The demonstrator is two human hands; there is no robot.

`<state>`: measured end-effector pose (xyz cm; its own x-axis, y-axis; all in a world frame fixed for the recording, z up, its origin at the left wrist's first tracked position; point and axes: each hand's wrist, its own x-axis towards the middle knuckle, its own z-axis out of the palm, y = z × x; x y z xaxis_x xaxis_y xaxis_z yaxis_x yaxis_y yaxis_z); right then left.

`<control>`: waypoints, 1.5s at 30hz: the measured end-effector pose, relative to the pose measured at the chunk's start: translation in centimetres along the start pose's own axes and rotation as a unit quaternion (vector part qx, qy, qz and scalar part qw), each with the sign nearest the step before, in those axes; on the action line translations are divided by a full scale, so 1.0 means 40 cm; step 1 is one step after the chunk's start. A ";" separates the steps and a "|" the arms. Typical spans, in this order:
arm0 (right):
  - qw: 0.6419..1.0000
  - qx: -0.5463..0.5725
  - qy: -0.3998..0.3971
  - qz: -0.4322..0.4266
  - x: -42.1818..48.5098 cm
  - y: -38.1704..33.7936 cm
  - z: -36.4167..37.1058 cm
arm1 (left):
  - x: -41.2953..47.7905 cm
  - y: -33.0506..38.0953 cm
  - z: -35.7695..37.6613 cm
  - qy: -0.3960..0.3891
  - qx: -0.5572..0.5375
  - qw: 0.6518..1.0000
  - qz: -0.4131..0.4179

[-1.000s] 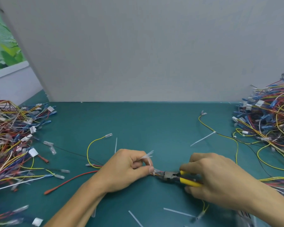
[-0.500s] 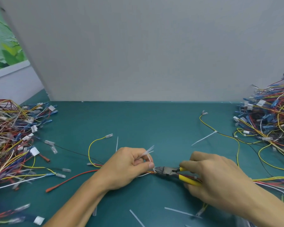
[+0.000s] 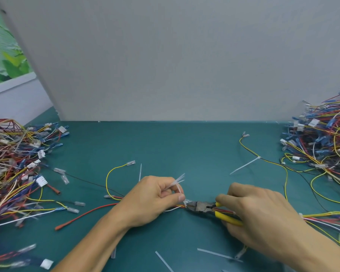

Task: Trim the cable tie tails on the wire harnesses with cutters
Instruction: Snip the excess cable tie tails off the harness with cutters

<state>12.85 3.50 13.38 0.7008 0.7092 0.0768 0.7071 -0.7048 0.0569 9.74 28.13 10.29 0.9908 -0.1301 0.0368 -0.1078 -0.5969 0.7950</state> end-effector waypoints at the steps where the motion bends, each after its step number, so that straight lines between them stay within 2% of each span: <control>1: 1.000 0.006 0.004 0.003 -0.002 0.001 0.002 | 0.000 0.000 0.000 0.000 -0.001 1.000 0.000; 7: 1.000 -0.009 -0.004 0.012 0.006 -0.004 0.006 | 0.001 0.000 0.001 0.000 -0.004 1.000 0.000; 18: 0.986 -0.098 0.115 -0.064 0.010 -0.005 0.020 | 0.002 0.005 0.001 0.005 0.000 1.000 -0.001; 25: 0.982 -0.110 0.131 -0.076 0.008 -0.008 0.021 | 0.002 0.010 0.005 0.009 0.002 1.000 0.000; 32: 0.998 -0.033 0.026 -0.046 0.014 -0.011 -0.002 | 0.000 0.012 0.001 0.030 -0.018 0.999 -0.010; 34: 1.000 0.015 0.025 -0.007 0.019 -0.004 -0.006 | 0.000 0.026 -0.016 0.074 -0.120 0.989 -0.033; 36: 0.993 0.109 0.032 0.023 0.024 0.002 -0.017 | 0.003 0.037 -0.059 0.132 -0.276 0.951 -0.048; 38: 0.981 0.185 0.049 0.036 0.032 0.000 -0.029 | -0.002 0.039 -0.122 0.179 -0.359 0.915 -0.038; 41: 0.976 0.211 0.020 0.043 0.050 -0.019 -0.037 | -0.021 0.017 -0.203 0.226 -0.349 0.908 -0.056; 45: 0.977 0.209 -0.008 0.034 0.089 -0.054 -0.033 | -0.033 -0.025 -0.218 0.221 -0.226 0.935 -0.160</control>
<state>13.67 7.52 14.85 0.7464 0.6636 0.0507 0.6337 -0.6853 -0.3590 9.23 35.78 14.72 0.9143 0.3971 -0.0800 0.1467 -0.1405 0.9791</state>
